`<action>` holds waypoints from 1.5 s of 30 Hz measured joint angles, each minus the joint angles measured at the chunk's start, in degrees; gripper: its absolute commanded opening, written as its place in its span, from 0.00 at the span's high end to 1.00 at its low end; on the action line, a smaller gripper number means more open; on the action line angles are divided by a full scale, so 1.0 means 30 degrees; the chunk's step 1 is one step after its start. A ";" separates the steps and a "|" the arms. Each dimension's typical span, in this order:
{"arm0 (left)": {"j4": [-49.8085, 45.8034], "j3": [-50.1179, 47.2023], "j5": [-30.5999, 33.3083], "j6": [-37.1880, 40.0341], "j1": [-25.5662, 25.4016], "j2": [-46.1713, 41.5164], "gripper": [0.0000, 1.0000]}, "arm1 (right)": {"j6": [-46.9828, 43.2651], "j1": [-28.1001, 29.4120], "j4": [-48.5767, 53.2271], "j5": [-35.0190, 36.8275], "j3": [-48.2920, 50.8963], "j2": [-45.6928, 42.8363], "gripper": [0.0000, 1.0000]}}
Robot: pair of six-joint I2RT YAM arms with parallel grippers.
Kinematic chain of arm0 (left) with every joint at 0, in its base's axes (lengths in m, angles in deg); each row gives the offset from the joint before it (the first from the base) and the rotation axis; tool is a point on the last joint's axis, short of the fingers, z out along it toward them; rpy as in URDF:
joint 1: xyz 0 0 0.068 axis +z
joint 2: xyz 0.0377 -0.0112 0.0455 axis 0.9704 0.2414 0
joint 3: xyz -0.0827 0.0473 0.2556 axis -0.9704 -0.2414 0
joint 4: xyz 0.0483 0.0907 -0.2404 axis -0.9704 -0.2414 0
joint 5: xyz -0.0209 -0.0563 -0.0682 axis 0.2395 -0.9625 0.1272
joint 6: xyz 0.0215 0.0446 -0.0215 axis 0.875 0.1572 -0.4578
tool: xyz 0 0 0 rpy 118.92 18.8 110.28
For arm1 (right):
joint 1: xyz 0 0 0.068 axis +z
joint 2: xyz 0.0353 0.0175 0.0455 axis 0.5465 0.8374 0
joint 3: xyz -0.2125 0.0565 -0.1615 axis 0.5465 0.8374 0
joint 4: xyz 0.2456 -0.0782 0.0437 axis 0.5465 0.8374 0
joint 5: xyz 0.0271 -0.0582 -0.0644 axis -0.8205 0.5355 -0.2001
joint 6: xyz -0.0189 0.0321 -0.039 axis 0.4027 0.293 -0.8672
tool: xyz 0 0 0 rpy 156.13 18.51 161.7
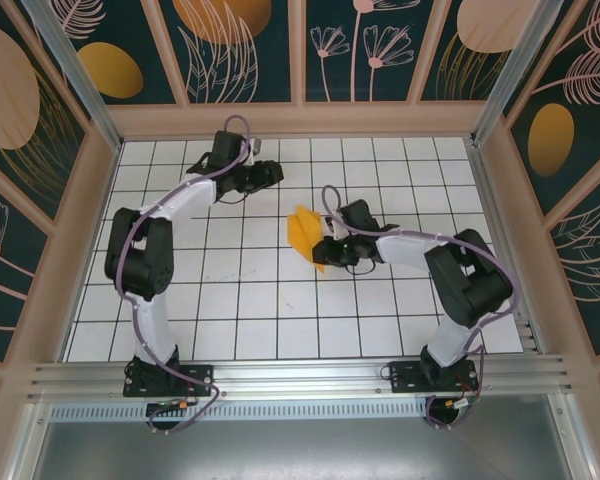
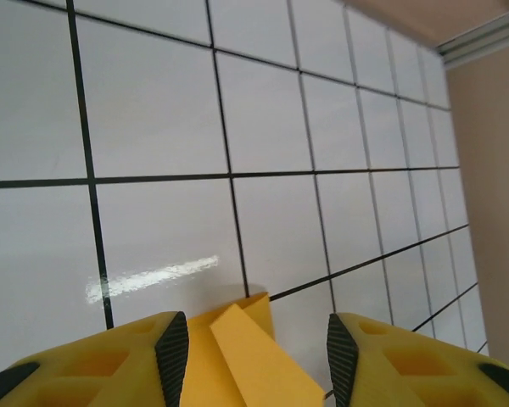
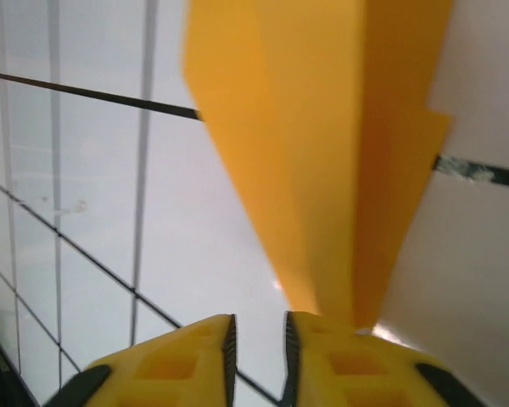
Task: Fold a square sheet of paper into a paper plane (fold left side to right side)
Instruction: Fourth fold the wing at the center of the table, then turn over the paper at the center of the table.
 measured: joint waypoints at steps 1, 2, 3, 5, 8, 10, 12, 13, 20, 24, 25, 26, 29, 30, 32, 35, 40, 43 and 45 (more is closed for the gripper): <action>0.0481 -0.0780 -0.0197 -0.0138 0.0000 -0.0510 0.50 | -0.0058 -0.0095 0.0015 0.0095 0.0000 -0.0503 0.62; 0.1013 -0.1617 -0.0430 -0.0328 -0.0022 -0.0889 0.50 | -0.0189 -0.0233 -0.0029 0.0240 0.0022 -0.1188 0.58; 0.1530 -0.2521 -0.0685 -0.0546 -0.0080 -0.1144 0.50 | -0.0284 -0.0503 -0.0124 0.0408 0.0131 -0.1974 0.53; 0.2222 -0.3898 -0.1020 -0.1020 -0.0270 -0.1173 0.50 | -0.0248 -0.1290 -0.0430 0.0648 0.0619 -0.3446 0.48; 0.2761 -0.5260 -0.1413 -0.1683 -0.0736 -0.0801 0.50 | -0.0255 -0.2863 -0.0998 0.0918 0.1953 -0.5588 0.44; 0.3096 -0.5370 -0.1552 -0.2004 -0.1137 -0.0328 0.51 | -0.0240 -0.3694 -0.1137 0.0991 0.2871 -0.6433 0.42; 0.3570 -0.5362 -0.1778 -0.2251 -0.1501 0.0138 0.51 | -0.0240 -0.4248 -0.1180 0.0991 0.3810 -0.6965 0.42; 0.3708 -0.5304 -0.1814 -0.2331 -0.1661 0.0357 0.51 | -0.0240 -0.4401 -0.1180 0.0984 0.4218 -0.7140 0.42; 0.4277 -0.4393 -0.1982 -0.2827 -0.2339 0.2047 0.52 | -0.0240 -0.4925 -0.1122 0.0976 0.5850 -0.7883 0.42; 0.4328 -0.3949 -0.1989 -0.2987 -0.2412 0.2674 0.52 | -0.0240 -0.5151 -0.1115 0.0984 0.6040 -0.7992 0.41; 0.4335 -0.3847 -0.1989 -0.3031 -0.2433 0.2798 0.53 | -0.0240 -0.5187 -0.1122 0.0976 0.6040 -0.7992 0.41; 0.4335 -0.3708 -0.1996 -0.3045 -0.2463 0.2929 0.53 | -0.0240 -0.5224 -0.1137 0.0976 0.6040 -0.7992 0.41; 0.4350 -0.3206 -0.2120 -0.3126 -0.2630 0.3337 0.54 | -0.0240 -0.5289 -0.1129 0.0969 0.6040 -0.7992 0.41; 0.4371 -0.3016 -0.2164 -0.3155 -0.2703 0.3475 0.55 | -0.0240 -0.5319 -0.1129 0.0969 0.6040 -0.7992 0.41; 0.4415 -0.2681 -0.2266 -0.3198 -0.2841 0.3774 0.56 | -0.0240 -0.5348 -0.1129 0.0969 0.6047 -0.7992 0.41; 0.4415 -0.2390 -0.2302 -0.3351 -0.3031 0.4102 0.62 | -0.0240 -0.5391 -0.1188 0.0896 0.6120 -0.8007 0.40; 0.4510 -0.2353 -0.2310 -0.3577 -0.3096 0.4131 0.77 | -0.0117 -0.5799 -0.1428 0.0335 0.6564 -0.8429 0.36; 0.4554 -0.2361 -0.2259 -0.3592 -0.3096 0.4051 0.85 | 0.0284 -0.6309 -0.2120 -0.0568 0.7074 -0.8910 0.29; 0.4619 -0.2455 -0.2237 -0.3577 -0.3096 0.3781 0.89 | 0.0685 -0.6754 -0.2849 -0.1384 0.7577 -0.9398 0.23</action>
